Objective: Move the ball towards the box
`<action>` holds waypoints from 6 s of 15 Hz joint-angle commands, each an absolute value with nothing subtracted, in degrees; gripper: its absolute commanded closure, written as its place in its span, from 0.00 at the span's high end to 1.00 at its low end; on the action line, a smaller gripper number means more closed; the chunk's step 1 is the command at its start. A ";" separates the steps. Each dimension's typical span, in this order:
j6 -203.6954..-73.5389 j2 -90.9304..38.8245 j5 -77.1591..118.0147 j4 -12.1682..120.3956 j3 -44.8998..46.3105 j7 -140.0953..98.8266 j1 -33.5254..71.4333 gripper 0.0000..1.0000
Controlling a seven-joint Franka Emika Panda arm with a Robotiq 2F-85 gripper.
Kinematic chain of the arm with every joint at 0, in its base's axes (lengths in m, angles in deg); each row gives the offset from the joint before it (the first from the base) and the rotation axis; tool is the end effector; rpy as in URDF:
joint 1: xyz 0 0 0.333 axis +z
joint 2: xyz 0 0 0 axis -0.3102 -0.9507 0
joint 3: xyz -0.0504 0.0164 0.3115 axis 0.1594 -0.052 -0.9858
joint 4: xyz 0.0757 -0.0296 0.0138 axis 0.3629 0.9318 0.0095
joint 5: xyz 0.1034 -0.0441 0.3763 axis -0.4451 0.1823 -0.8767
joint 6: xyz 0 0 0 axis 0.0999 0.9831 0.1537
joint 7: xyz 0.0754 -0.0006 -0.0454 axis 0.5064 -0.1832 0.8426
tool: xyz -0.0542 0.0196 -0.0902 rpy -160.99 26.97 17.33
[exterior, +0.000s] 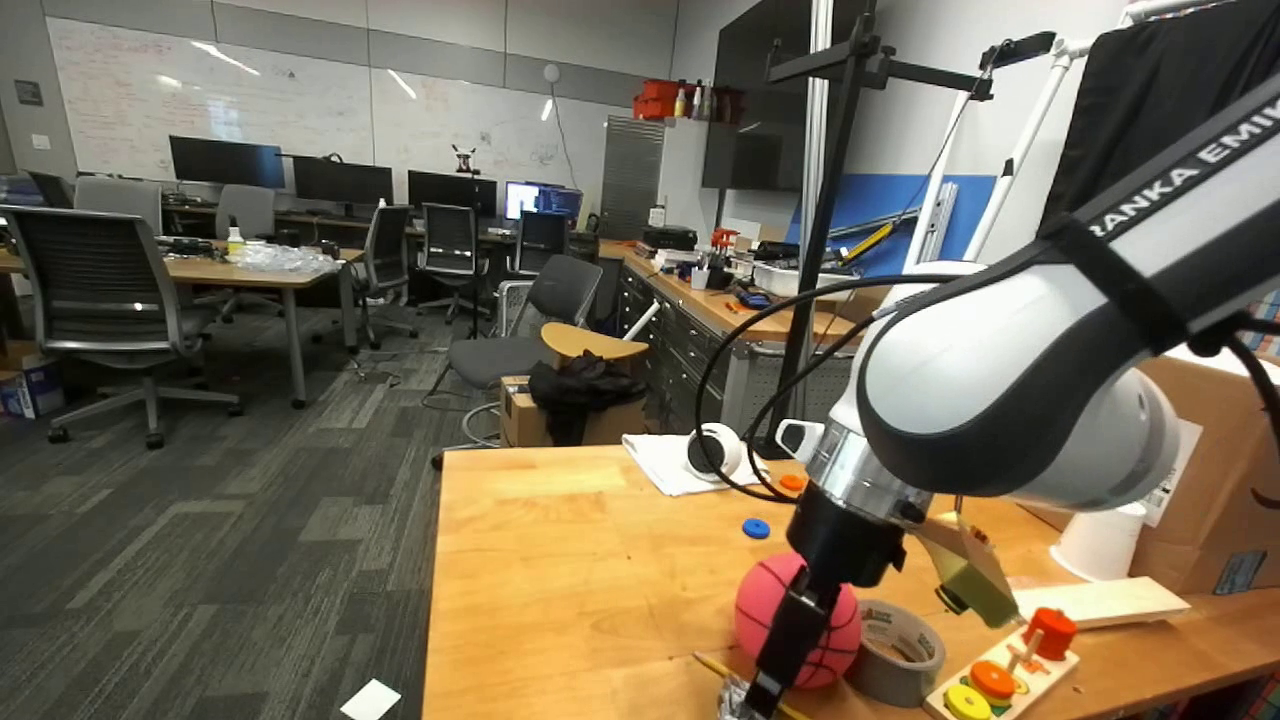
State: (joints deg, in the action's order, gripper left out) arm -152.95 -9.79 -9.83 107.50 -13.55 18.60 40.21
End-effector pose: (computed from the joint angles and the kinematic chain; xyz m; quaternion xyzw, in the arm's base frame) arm 0.3912 0.2376 0.2728 -0.9197 -0.3706 -0.0271 0.1267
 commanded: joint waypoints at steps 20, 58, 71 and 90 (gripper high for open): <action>-154.40 -0.12 8.48 115.66 -13.25 -0.61 37.83 1.00; -150.77 -27.30 12.43 84.63 -12.94 0.56 27.23 1.00; -125.46 -5.66 61.37 88.56 -9.02 -18.70 30.66 1.00; -131.42 -2.03 46.41 102.68 -13.45 -26.75 29.22 1.00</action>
